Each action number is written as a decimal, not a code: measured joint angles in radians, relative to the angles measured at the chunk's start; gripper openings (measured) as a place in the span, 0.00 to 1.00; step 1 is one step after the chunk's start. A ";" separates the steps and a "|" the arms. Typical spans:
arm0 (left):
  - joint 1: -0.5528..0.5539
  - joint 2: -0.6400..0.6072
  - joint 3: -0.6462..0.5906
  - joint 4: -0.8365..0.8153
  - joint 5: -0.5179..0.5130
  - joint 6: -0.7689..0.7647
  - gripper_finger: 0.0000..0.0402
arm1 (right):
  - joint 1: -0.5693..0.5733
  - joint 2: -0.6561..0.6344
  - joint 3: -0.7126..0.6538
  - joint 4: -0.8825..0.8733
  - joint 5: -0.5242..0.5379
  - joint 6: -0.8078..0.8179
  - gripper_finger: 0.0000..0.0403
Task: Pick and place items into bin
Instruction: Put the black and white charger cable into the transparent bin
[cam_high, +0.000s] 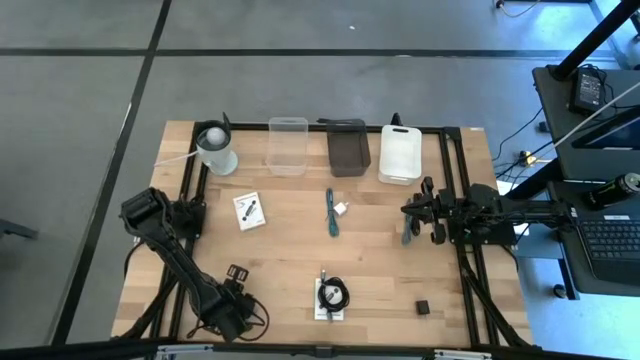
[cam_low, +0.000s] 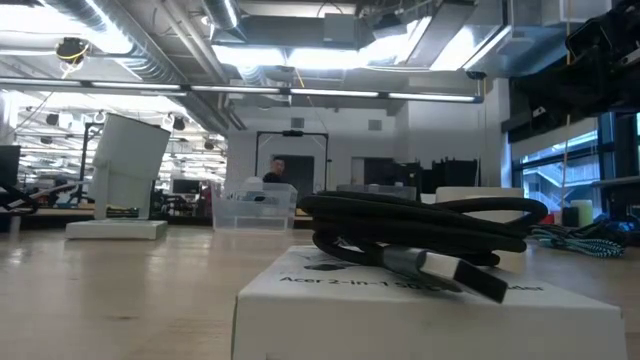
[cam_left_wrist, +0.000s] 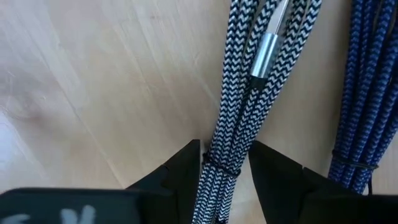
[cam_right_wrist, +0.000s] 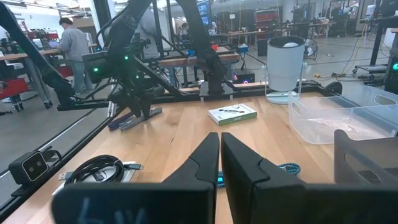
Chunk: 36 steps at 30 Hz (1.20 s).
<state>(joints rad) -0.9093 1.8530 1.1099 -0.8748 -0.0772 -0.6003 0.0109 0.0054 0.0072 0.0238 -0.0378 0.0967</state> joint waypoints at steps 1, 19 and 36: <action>0.003 0.000 0.000 -0.007 0.000 0.000 0.31 | 0.000 0.000 0.000 0.000 0.000 0.000 0.06; 0.167 -0.118 0.026 -0.022 -0.120 -0.191 0.04 | 0.000 0.000 0.000 0.000 0.000 0.000 0.06; 0.752 -0.427 0.196 -0.009 -0.470 -0.344 0.04 | 0.000 0.000 0.000 0.000 0.000 0.000 0.06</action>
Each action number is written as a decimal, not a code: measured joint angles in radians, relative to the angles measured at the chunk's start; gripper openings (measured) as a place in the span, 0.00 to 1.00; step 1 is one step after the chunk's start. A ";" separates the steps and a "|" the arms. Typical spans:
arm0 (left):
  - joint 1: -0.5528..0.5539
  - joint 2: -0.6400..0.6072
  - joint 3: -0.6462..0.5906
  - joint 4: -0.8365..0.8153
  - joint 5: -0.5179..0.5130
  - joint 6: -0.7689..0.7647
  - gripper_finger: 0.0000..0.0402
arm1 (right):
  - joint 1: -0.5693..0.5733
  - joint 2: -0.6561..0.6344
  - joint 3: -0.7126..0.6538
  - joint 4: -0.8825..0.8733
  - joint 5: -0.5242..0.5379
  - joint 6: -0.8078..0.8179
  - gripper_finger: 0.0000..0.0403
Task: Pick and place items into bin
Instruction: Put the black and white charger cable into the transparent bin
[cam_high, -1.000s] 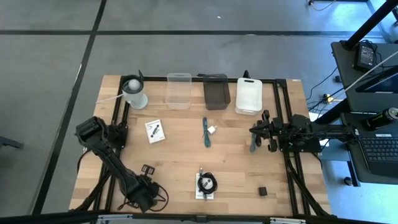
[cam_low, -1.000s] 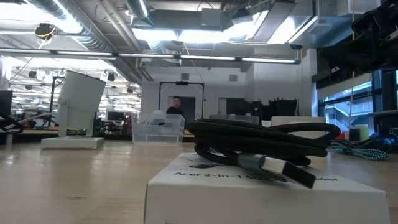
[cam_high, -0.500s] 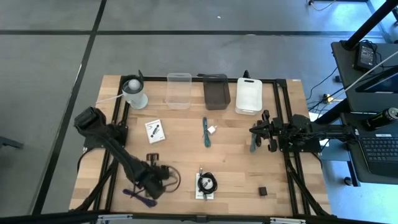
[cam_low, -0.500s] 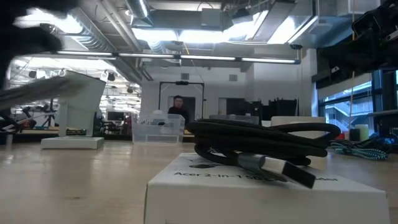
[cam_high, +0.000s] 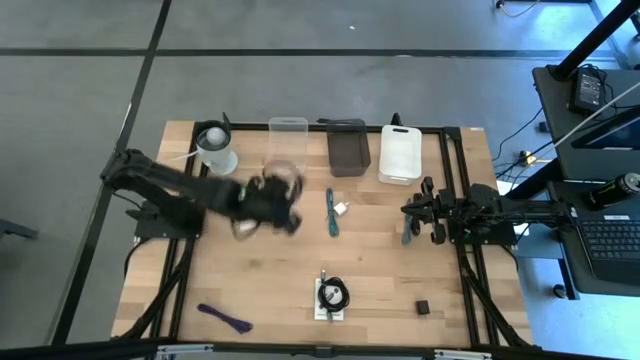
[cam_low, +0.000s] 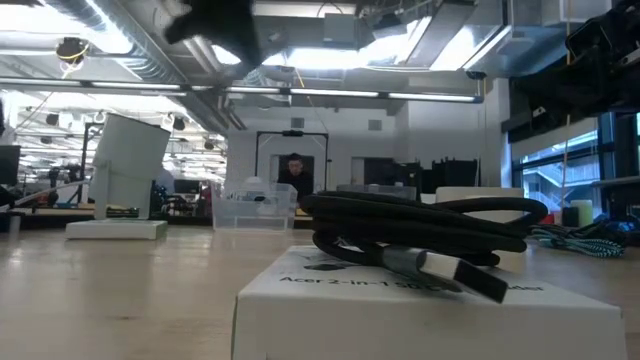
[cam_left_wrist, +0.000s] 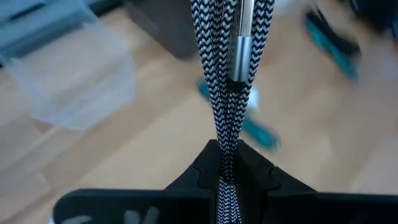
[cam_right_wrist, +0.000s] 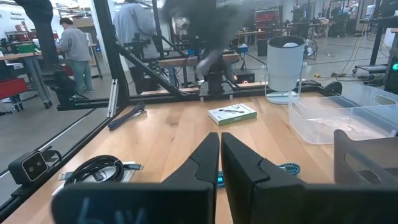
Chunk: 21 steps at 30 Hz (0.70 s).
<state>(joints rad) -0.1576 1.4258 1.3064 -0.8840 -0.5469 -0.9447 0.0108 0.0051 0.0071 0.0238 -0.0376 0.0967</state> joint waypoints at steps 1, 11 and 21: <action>0.063 -0.005 0.012 0.004 0.031 0.032 0.04 | 0.000 0.000 0.000 0.000 0.000 0.000 0.06; 0.604 0.069 0.071 0.242 0.417 0.398 0.04 | 0.000 0.000 0.000 0.000 0.000 0.000 0.06; 0.836 0.282 0.074 0.267 0.549 0.523 0.04 | 0.000 0.000 0.000 0.000 0.000 0.000 0.06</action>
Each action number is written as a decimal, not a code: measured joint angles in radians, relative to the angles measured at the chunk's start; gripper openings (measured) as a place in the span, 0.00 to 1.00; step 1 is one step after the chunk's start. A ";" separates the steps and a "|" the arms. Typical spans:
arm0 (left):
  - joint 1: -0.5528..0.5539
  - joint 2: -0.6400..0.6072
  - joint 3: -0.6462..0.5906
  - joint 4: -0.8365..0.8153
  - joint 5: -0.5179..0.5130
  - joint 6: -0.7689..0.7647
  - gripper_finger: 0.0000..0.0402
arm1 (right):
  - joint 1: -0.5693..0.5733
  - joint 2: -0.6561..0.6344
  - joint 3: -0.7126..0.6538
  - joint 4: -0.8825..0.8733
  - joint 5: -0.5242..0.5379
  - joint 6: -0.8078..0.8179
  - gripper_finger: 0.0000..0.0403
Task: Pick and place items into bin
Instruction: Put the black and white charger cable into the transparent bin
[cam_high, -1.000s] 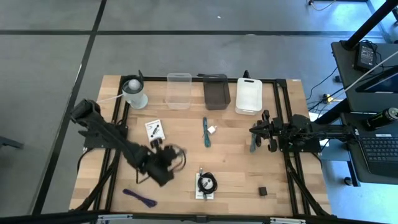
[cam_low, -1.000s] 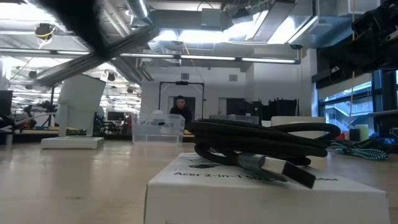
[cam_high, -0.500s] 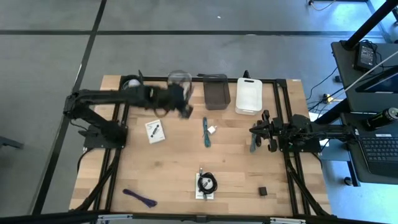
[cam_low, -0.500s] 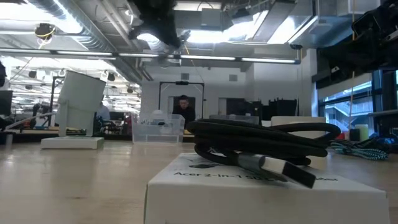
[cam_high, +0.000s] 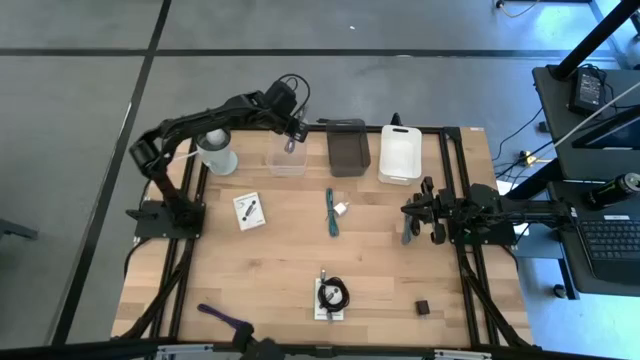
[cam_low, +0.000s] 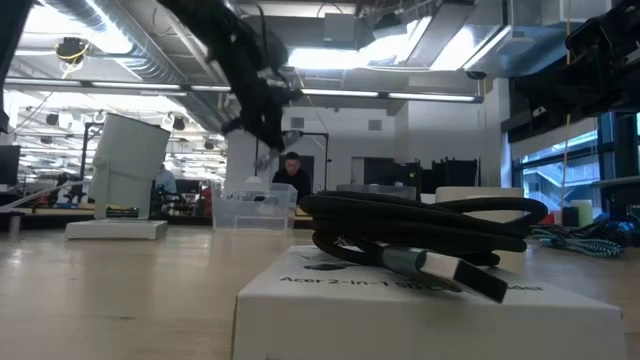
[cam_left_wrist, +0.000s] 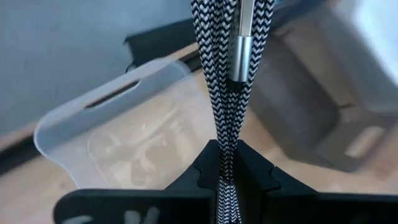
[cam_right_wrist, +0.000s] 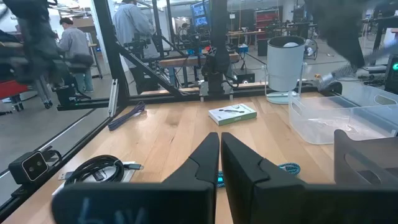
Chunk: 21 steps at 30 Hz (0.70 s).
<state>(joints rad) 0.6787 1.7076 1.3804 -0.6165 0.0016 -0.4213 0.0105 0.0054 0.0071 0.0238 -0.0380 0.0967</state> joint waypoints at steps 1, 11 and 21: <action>0.005 0.020 0.000 -0.001 -0.001 -0.015 0.04 | 0.000 0.000 0.000 0.000 0.000 0.000 0.06; 0.019 0.141 0.000 -0.020 -0.001 -0.073 0.05 | 0.000 0.000 0.000 0.000 0.000 0.000 0.06; 0.032 0.151 -0.001 -0.032 0.015 -0.073 0.05 | 0.000 0.000 0.000 0.000 0.000 0.000 0.06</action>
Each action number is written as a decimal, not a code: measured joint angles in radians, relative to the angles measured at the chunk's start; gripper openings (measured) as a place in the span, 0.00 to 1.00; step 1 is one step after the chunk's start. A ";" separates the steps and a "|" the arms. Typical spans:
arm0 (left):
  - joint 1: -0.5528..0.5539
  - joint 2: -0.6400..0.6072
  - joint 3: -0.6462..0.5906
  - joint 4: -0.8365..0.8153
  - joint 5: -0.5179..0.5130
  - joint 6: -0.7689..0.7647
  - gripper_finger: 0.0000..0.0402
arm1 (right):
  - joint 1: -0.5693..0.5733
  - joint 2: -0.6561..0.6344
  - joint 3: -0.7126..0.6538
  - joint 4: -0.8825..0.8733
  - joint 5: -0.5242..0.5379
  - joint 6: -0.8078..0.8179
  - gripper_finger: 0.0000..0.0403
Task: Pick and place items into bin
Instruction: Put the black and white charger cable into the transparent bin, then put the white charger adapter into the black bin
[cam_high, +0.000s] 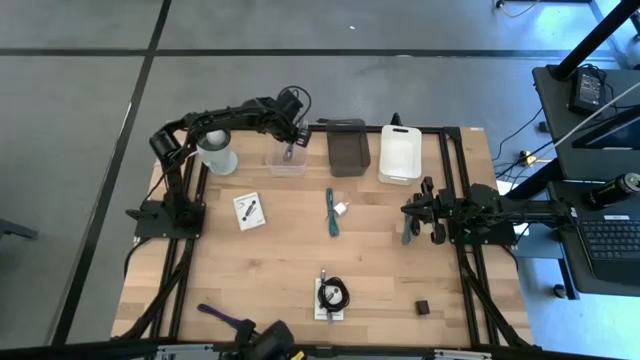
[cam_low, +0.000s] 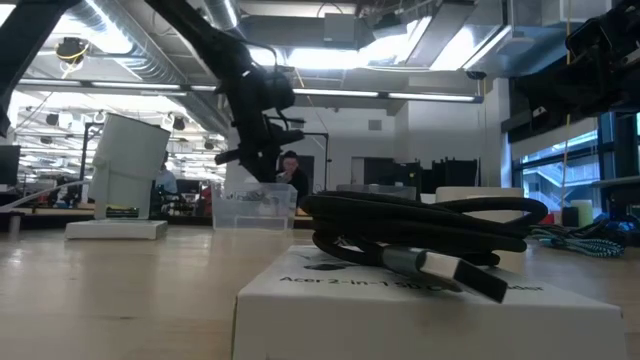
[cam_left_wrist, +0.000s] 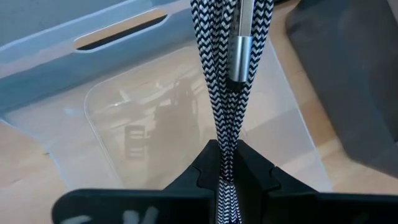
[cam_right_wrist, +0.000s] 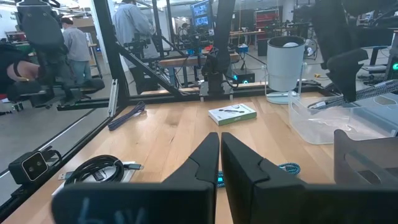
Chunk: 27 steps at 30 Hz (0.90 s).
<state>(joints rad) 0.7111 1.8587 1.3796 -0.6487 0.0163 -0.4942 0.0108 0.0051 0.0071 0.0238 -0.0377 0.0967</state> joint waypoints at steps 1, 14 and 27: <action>0.003 0.001 0.000 0.000 0.005 0.000 0.05 | 0.000 0.000 0.000 0.000 0.000 0.000 0.06; 0.009 0.075 0.000 -0.006 0.064 -0.008 0.09 | 0.000 0.000 0.000 0.000 0.000 0.000 0.06; 0.016 0.075 0.000 -0.007 -0.030 0.007 0.10 | 0.000 0.000 0.000 0.000 0.000 0.000 0.06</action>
<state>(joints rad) 0.7275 1.9339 1.3792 -0.6561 -0.0132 -0.4873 0.0109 0.0051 0.0071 0.0238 -0.0376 0.0967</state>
